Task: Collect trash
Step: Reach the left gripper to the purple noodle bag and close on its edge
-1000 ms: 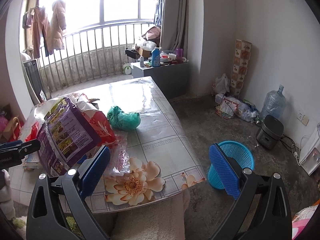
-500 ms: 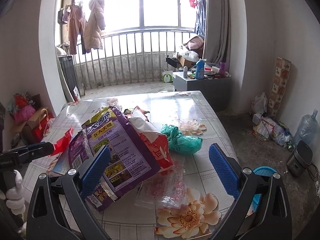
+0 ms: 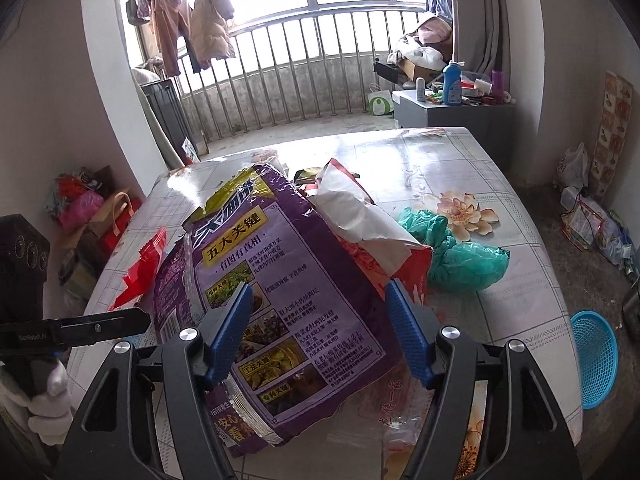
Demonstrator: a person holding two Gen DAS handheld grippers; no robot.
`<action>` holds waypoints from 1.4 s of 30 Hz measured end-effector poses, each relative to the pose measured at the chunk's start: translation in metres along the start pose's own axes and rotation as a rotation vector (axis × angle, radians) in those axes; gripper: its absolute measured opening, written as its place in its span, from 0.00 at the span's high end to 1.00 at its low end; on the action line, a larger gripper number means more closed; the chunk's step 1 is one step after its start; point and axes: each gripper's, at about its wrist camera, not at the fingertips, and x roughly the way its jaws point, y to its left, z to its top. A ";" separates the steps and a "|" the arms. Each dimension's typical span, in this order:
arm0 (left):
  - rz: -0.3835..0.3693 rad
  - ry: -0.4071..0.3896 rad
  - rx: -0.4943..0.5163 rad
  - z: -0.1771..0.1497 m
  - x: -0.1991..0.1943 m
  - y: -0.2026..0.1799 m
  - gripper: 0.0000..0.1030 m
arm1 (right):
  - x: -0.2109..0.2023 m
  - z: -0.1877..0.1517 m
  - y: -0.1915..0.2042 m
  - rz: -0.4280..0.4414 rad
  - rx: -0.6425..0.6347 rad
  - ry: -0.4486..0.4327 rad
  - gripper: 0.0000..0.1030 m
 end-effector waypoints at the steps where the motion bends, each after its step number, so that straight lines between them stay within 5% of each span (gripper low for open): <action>1: -0.013 0.006 -0.007 0.002 0.004 0.003 0.50 | 0.005 -0.001 -0.001 0.004 0.008 0.013 0.40; 10: -0.292 0.035 -0.052 0.010 0.020 0.016 0.51 | 0.018 -0.001 -0.007 0.025 0.048 0.047 0.42; 15: -0.233 0.074 0.027 0.007 0.025 -0.004 0.51 | 0.017 0.001 -0.009 0.025 0.059 0.050 0.42; 21: -0.154 0.217 0.130 -0.007 0.035 -0.033 0.46 | 0.018 -0.001 -0.016 0.038 0.074 0.049 0.42; 23: -0.085 0.242 0.125 -0.015 0.040 -0.040 0.42 | 0.019 -0.001 -0.018 0.043 0.083 0.050 0.42; 31: -0.015 0.264 0.053 -0.019 0.069 -0.062 0.36 | 0.021 -0.002 -0.030 0.052 0.113 0.060 0.45; 35: -0.030 0.206 0.039 -0.018 0.069 -0.064 0.36 | 0.022 -0.003 -0.033 0.059 0.119 0.061 0.46; 42: -0.224 0.026 0.084 -0.012 0.033 -0.084 0.38 | 0.020 -0.006 -0.036 0.086 0.133 0.064 0.50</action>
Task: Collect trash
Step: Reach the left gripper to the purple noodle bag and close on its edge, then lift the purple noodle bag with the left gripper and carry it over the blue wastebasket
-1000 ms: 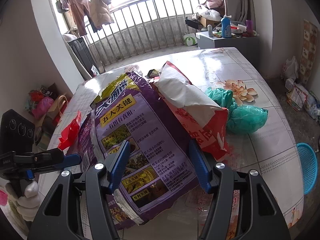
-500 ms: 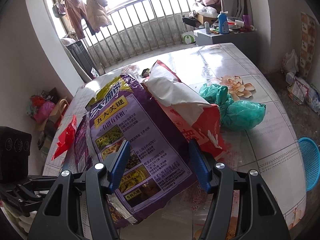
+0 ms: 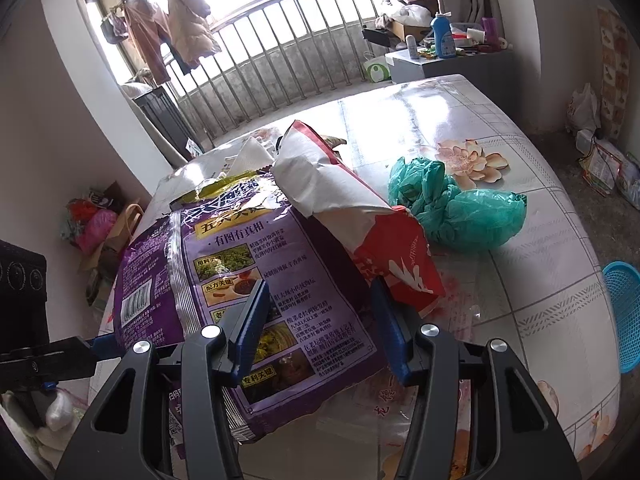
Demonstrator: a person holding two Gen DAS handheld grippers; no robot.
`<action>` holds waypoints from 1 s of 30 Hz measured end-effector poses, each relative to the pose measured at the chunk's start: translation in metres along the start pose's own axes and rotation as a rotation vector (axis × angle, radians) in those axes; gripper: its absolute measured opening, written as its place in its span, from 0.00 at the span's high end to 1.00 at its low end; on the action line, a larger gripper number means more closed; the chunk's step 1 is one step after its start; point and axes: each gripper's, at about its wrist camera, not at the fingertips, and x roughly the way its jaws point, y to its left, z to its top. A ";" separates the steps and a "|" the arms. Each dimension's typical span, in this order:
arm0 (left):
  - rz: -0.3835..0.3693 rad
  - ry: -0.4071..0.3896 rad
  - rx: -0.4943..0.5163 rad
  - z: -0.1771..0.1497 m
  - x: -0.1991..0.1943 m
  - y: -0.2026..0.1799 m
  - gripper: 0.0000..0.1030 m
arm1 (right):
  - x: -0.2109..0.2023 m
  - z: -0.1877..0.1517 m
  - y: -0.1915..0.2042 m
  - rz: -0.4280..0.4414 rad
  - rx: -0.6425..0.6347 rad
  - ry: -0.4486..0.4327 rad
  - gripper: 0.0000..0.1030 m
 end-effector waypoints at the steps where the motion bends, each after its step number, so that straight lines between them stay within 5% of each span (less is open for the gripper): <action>1: -0.008 -0.011 0.003 0.002 0.000 -0.003 0.40 | -0.001 0.000 0.000 0.004 0.000 -0.002 0.50; 5: 0.036 -0.025 0.006 0.011 -0.003 -0.003 0.55 | -0.008 -0.003 0.004 0.009 -0.005 -0.019 0.50; 10: 0.076 -0.028 0.015 0.016 -0.006 -0.003 0.85 | -0.024 -0.007 0.005 0.002 -0.004 -0.055 0.51; 13: 0.060 -0.058 0.075 0.012 -0.016 -0.006 0.93 | -0.038 -0.008 0.006 -0.009 -0.015 -0.090 0.51; 25: -0.053 -0.136 0.188 0.009 -0.057 -0.039 1.00 | -0.076 0.010 -0.027 -0.090 0.011 -0.210 0.51; 30: -0.073 -0.193 0.180 0.014 -0.080 -0.038 1.00 | -0.072 0.022 -0.057 -0.118 0.088 -0.195 0.51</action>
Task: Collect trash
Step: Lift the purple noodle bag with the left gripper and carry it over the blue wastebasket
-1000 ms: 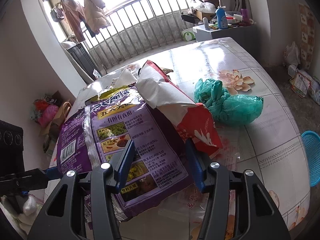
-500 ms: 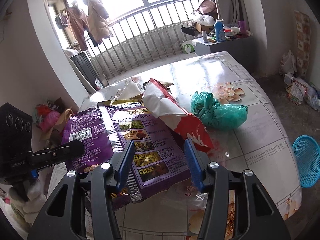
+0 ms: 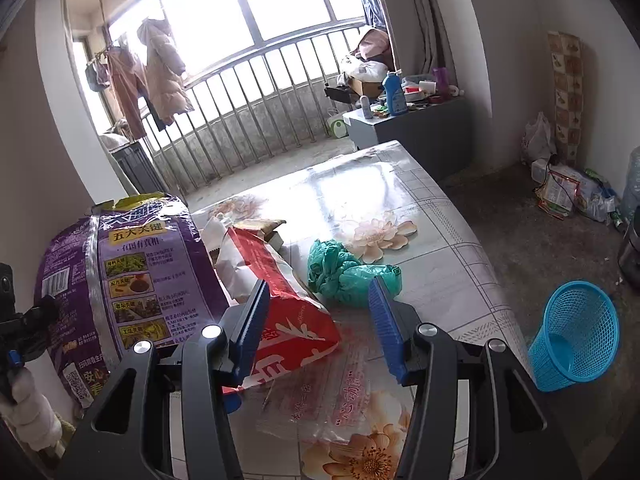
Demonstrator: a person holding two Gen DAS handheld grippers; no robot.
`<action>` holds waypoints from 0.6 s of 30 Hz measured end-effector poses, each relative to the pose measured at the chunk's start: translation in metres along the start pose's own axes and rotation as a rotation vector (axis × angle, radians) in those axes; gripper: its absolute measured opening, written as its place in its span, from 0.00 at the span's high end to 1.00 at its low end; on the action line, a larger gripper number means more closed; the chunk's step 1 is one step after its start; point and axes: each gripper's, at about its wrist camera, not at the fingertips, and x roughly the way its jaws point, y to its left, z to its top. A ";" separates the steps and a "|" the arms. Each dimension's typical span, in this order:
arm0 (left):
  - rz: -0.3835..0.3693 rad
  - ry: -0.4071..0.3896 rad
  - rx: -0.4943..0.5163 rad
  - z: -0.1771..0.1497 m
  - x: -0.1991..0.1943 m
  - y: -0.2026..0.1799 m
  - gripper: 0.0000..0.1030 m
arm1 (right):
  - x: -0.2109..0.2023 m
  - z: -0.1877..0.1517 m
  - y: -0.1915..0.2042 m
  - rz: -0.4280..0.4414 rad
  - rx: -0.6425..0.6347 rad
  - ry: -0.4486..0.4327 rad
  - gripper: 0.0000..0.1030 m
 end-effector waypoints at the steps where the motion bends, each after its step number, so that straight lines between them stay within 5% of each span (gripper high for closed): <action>1: 0.000 -0.015 -0.005 0.002 -0.004 0.001 1.00 | 0.006 0.003 -0.008 0.001 0.029 0.018 0.51; 10: 0.039 -0.125 0.009 0.028 -0.012 0.005 1.00 | 0.082 0.013 -0.076 0.108 0.419 0.189 0.51; 18: 0.038 -0.133 0.047 0.039 -0.005 -0.002 1.00 | 0.120 -0.009 -0.100 0.199 0.633 0.239 0.75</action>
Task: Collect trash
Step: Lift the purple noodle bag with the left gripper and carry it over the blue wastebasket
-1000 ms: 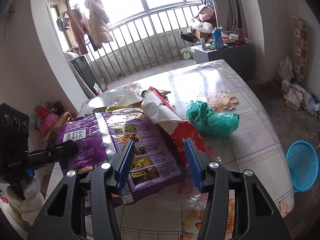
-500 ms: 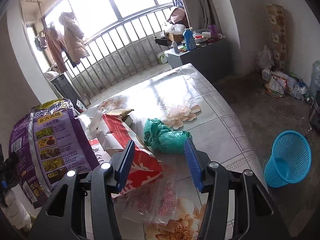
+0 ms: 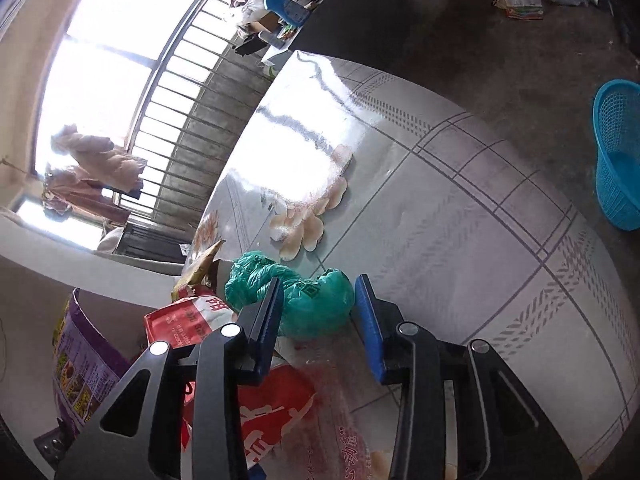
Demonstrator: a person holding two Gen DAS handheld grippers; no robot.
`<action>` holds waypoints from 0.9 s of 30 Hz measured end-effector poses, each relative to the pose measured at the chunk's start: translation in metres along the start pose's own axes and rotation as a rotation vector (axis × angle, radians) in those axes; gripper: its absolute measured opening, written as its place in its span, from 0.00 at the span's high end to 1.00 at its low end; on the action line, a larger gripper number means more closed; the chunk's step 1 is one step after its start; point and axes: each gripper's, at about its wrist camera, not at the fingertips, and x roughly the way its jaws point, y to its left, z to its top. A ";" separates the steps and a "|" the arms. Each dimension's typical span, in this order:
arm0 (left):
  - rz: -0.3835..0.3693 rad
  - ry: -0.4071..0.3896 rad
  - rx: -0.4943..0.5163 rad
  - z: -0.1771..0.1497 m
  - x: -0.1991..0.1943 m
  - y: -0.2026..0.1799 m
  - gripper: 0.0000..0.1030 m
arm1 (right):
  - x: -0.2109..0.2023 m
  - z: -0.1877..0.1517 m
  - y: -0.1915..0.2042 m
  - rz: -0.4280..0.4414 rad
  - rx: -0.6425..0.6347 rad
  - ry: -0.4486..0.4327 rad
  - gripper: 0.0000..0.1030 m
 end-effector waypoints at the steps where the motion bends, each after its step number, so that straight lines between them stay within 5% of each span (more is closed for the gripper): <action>1: 0.001 0.000 0.002 0.000 0.001 -0.001 1.00 | 0.001 0.000 -0.001 0.020 0.009 0.004 0.77; 7: -0.002 -0.005 0.023 0.006 0.006 -0.007 1.00 | -0.014 0.000 0.018 0.087 -0.053 -0.046 0.86; 16: -0.056 0.024 0.114 0.021 0.030 -0.046 1.00 | -0.109 0.010 0.051 0.087 -0.179 -0.288 0.87; 22: -0.102 0.190 0.190 0.024 0.098 -0.091 1.00 | -0.203 0.011 0.018 -0.014 -0.157 -0.509 0.87; 27: -0.147 0.450 0.209 0.011 0.200 -0.134 1.00 | -0.262 0.006 -0.033 -0.110 -0.075 -0.647 0.87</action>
